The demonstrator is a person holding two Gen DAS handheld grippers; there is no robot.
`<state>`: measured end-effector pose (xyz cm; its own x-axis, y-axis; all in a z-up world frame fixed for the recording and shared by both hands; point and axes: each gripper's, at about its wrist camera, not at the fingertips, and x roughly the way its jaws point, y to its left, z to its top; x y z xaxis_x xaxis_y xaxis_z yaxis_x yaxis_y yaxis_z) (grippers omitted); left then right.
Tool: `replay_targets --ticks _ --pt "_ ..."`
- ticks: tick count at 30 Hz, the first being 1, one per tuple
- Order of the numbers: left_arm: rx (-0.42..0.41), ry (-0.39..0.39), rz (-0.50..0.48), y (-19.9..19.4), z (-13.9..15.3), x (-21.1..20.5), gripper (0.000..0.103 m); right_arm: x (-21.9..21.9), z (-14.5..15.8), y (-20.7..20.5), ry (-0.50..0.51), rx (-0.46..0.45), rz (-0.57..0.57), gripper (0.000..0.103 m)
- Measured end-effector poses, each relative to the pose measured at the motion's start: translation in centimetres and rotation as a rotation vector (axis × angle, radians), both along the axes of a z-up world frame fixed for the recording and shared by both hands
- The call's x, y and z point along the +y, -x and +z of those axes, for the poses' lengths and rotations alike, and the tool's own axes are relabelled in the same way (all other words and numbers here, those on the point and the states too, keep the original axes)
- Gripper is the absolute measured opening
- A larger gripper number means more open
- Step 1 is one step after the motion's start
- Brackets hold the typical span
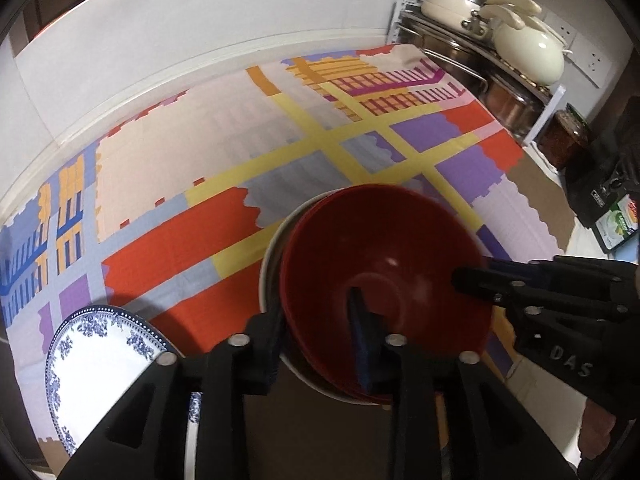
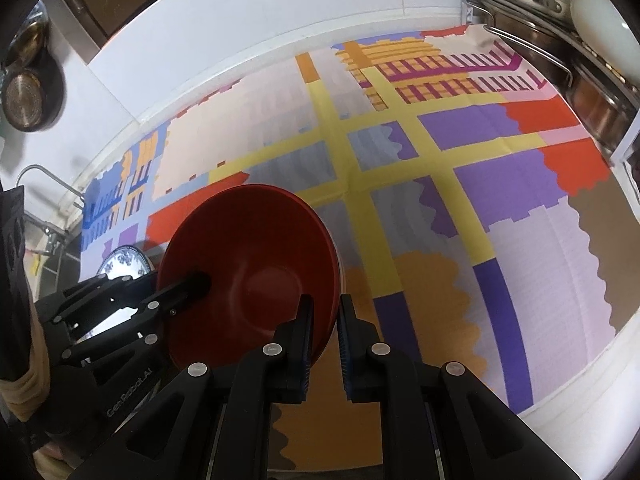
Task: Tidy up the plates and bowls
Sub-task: 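Lower the red bowl into the white bowl and open both tools, then close both tools on the rims of the nested bowls and lift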
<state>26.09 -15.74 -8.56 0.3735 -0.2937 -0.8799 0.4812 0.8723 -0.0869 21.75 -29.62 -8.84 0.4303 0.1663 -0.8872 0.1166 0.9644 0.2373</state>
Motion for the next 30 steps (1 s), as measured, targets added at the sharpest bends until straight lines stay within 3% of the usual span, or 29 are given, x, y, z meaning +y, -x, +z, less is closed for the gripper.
replay_targets --ticks 7,10,24,30 --pt "-0.041 -0.008 -0.05 0.9 1.1 -0.7 0.066 -0.1 -0.5 0.1 -0.003 0.009 0.0 0.014" --pt "-0.095 -0.032 -0.045 1.3 1.9 -0.5 0.07 -0.3 -0.7 0.3 -0.01 0.007 -0.008 0.029" --pt "-0.125 -0.021 0.009 1.0 3.5 1.4 0.072 0.3 1.8 1.0 0.051 -0.072 -0.021 0.036" --pt "-0.096 -0.036 0.056 0.3 2.6 2.1 0.072 0.2 2.2 0.7 0.074 -0.095 -0.032 0.036"
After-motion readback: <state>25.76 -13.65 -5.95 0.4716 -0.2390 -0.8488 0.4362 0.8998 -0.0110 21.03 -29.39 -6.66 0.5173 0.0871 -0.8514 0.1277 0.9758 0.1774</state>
